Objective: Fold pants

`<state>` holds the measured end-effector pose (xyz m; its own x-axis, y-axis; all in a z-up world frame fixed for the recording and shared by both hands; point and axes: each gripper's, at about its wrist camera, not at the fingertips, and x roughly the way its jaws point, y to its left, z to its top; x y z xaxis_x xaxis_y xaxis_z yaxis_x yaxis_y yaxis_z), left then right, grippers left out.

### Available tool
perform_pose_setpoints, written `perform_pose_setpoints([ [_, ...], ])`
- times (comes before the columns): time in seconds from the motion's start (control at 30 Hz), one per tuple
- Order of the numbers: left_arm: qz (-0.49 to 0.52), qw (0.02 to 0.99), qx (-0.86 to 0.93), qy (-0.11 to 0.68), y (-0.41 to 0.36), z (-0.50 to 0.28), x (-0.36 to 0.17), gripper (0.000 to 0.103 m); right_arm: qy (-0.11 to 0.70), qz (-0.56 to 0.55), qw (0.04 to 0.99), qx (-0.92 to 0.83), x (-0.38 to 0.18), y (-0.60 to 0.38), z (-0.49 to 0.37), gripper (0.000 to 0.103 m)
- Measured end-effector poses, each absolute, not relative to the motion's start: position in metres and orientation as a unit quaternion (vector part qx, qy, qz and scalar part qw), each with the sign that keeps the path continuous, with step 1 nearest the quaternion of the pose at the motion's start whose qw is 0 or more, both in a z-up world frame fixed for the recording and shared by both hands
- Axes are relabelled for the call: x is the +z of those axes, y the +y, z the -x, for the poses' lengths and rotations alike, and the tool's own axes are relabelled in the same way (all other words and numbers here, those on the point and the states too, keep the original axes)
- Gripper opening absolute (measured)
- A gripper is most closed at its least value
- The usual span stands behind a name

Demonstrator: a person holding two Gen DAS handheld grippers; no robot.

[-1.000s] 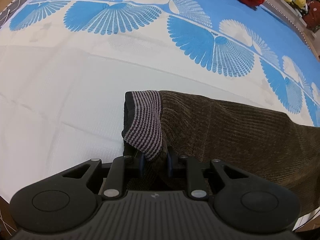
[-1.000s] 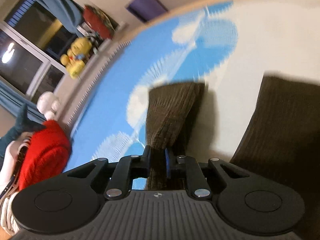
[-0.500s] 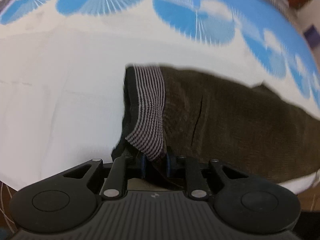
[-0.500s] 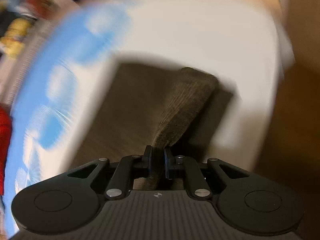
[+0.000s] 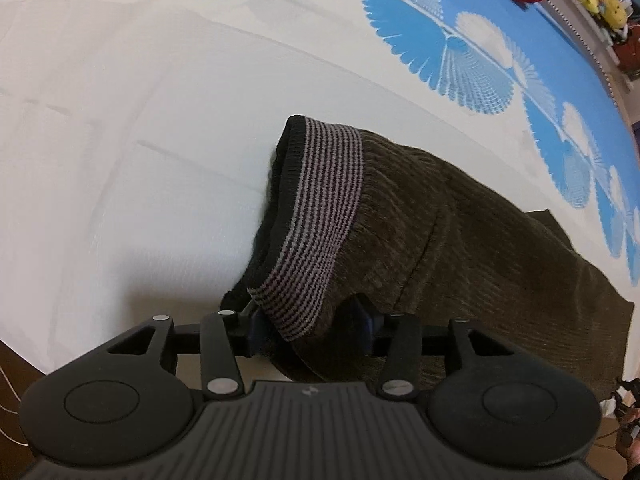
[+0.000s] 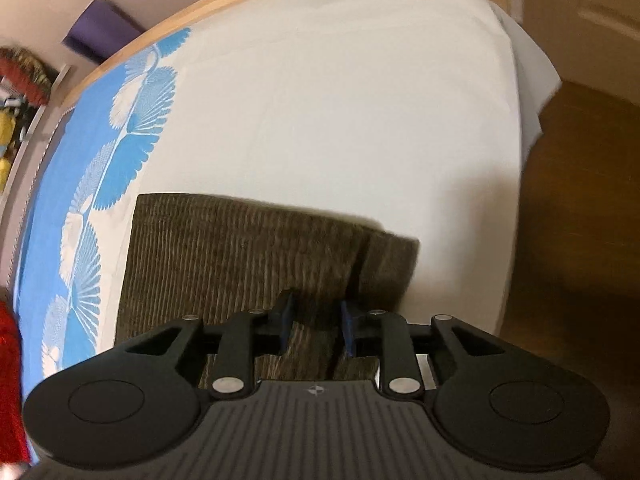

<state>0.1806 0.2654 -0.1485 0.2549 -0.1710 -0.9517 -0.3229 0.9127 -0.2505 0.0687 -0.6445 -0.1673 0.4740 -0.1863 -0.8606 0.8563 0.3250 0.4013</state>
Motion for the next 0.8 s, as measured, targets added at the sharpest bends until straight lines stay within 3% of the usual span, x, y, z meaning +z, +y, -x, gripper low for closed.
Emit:
perform_pose_setpoints([
  [0.07, 0.198, 0.765, 0.052, 0.610, 0.265, -0.183, -0.150, 0.050, 0.378, -0.427, 0.742, -0.352, -0.166, -0.645, -0.076, 0.027],
  [0.17, 0.191, 0.768, 0.058, 0.609, 0.264, -0.183, -0.150, 0.039, 0.404, -0.360, 0.767, -0.344, -0.160, -0.640, -0.086, 0.008],
  [0.23, 0.183, 0.776, 0.055, 0.601, 0.264, -0.181, -0.145, 0.027, 0.393, -0.343, 0.784, -0.338, -0.151, -0.637, -0.088, 0.007],
  [0.43, 0.215, 0.827, 0.014, 0.519, 0.270, -0.162, -0.100, 0.023, 0.254, -0.316, 0.846, -0.345, -0.087, -0.626, -0.072, 0.005],
  [0.53, 0.197, 0.814, 0.005, 0.547, 0.269, -0.156, -0.107, 0.024, 0.262, -0.283, 0.835, -0.392, -0.085, -0.626, -0.071, 0.006],
  [0.6, 0.146, 0.793, 0.020, 0.591, 0.265, -0.157, -0.124, 0.025, 0.349, -0.315, 0.791, -0.392, -0.117, -0.637, -0.077, 0.006],
  [0.67, 0.112, 0.776, 0.018, 0.620, 0.265, -0.155, -0.136, 0.032, 0.451, -0.342, 0.724, -0.395, -0.157, -0.644, -0.079, 0.010],
  [0.73, 0.089, 0.781, 0.018, 0.617, 0.265, -0.153, -0.135, 0.049, 0.447, -0.366, 0.711, -0.401, -0.163, -0.649, -0.076, 0.015],
  [0.8, 0.090, 0.800, 0.034, 0.592, 0.271, -0.151, -0.124, 0.054, 0.444, -0.309, 0.729, -0.420, -0.150, -0.643, -0.085, 0.029],
])
